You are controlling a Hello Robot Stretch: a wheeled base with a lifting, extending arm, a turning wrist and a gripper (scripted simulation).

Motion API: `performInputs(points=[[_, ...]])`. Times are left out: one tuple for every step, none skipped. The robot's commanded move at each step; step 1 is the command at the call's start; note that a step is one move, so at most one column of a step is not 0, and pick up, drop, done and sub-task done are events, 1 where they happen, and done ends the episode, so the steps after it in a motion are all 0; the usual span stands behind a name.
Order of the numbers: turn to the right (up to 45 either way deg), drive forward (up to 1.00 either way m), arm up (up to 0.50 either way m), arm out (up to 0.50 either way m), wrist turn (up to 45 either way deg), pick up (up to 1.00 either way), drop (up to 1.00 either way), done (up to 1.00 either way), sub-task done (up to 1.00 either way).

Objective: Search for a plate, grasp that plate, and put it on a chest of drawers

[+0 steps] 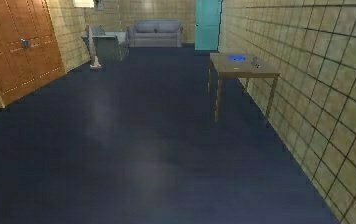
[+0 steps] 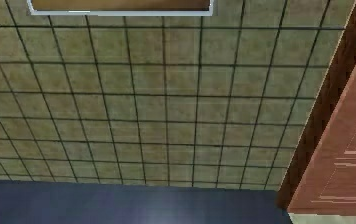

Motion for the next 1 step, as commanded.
performInputs(points=[[-3.0,0.00,0.00,0.00,0.0,0.00,0.00,0.00,0.00]])
